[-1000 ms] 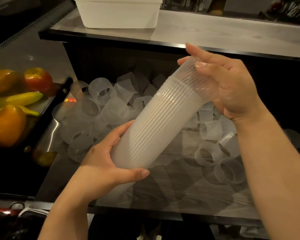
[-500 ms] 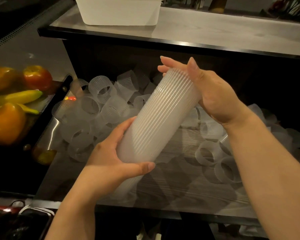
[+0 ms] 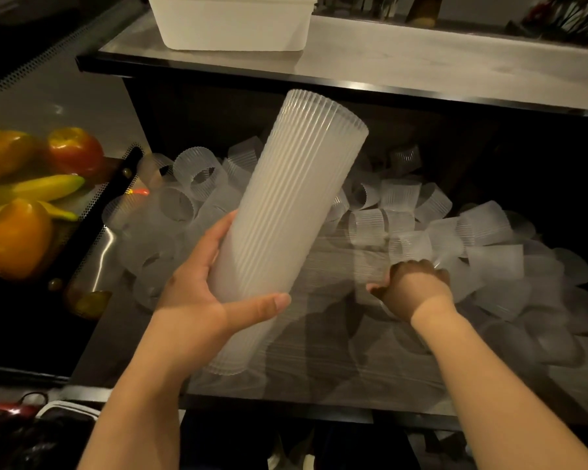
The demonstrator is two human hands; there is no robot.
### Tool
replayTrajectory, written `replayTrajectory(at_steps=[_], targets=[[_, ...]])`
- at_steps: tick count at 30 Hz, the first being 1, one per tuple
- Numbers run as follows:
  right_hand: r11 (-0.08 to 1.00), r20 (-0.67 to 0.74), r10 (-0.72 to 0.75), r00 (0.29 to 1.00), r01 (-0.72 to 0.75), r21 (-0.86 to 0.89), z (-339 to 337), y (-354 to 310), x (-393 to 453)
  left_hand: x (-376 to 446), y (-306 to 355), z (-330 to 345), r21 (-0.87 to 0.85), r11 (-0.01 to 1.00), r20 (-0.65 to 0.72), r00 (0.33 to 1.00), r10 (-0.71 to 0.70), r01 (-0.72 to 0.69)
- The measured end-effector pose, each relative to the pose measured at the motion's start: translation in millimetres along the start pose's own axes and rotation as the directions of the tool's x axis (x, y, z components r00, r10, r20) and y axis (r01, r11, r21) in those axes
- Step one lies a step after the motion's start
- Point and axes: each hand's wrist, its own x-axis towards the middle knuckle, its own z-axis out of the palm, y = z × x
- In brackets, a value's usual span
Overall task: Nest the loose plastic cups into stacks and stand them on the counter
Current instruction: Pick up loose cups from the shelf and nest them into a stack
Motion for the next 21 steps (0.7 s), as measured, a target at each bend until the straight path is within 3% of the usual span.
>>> replayTrajectory(at_steps=[4,12,14,16,17,19,21], targets=[[1.000,-0.106,-0.017,0.994,0.018,0.016,19,5,1,-3,2,3,0.012,1.000,0.020,1.000,0.005,-0.005],[0.997,-0.115,-0.048,0.992,0.054,0.049,34,9,-9,-4,9,6,0.071,0.997,0.052,0.998,0.017,-0.021],[0.993,-0.183,-0.010,0.983,0.031,0.113,27,11,-13,-5,7,7,0.096,0.995,0.062,0.998,0.008,-0.014],[0.959,-0.271,0.073,0.960,0.007,0.283,17,13,-14,-5,7,7,0.120,0.993,0.070,0.998,-0.002,-0.006],[0.902,-0.276,0.122,0.953,0.009,0.432,10,15,-16,-5,8,7,0.132,0.991,0.075,0.997,-0.010,0.000],[0.654,-0.202,0.162,0.966,0.048,0.755,-8,21,-20,-5,9,8,0.148,0.989,0.086,0.996,-0.022,0.009],[0.442,-0.184,0.155,0.971,0.098,0.891,-27,28,-28,-5,11,8,0.169,0.986,0.104,0.994,-0.024,0.006]])
